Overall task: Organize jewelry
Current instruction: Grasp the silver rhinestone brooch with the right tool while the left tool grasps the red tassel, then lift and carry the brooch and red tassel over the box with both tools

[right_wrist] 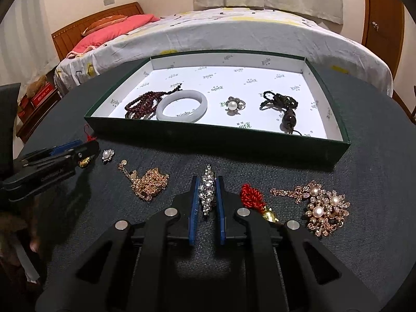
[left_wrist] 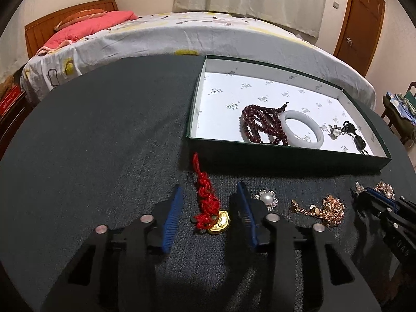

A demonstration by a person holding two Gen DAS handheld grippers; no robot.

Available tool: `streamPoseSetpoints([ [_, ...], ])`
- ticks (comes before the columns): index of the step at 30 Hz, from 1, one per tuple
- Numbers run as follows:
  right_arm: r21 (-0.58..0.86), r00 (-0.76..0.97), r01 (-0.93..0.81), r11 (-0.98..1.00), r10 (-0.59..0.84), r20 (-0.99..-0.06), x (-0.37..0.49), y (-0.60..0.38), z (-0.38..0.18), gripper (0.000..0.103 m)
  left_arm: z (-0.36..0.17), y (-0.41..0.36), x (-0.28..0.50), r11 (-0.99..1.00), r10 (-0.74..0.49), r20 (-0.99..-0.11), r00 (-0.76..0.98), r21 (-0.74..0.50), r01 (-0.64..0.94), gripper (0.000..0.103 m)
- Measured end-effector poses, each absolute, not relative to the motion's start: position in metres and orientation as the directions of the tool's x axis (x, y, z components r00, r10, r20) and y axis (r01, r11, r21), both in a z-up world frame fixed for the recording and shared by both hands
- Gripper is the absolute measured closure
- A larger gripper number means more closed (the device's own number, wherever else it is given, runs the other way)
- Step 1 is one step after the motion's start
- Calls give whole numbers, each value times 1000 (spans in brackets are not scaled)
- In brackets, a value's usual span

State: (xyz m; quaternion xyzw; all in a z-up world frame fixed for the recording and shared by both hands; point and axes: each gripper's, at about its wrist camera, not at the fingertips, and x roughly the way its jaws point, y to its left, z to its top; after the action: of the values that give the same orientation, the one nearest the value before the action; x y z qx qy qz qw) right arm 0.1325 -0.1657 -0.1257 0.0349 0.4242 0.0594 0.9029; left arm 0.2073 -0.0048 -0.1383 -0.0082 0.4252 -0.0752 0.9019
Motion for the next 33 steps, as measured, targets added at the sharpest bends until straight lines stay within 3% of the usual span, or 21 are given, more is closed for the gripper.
streamPoseSetpoints([
  [2, 115, 636, -79, 990, 139, -760, 132, -166, -125, 90, -138, -4, 208, 988, -144, -766, 627, -77, 133, 76],
  [7, 119, 634, -78, 990, 141, -760, 132, -166, -125, 90, -138, 0, 209, 986, -164, -764, 624, -104, 132, 89],
  [21, 128, 671, -71, 989, 142, -727, 124, -171, -119, 90, -128, -3, 197, 984, -175, -732, 658, -106, 145, 93],
  [33, 144, 734, -67, 987, 147, -663, 119, -177, -97, 90, -91, -13, 186, 972, -232, -653, 721, -127, 197, 93],
])
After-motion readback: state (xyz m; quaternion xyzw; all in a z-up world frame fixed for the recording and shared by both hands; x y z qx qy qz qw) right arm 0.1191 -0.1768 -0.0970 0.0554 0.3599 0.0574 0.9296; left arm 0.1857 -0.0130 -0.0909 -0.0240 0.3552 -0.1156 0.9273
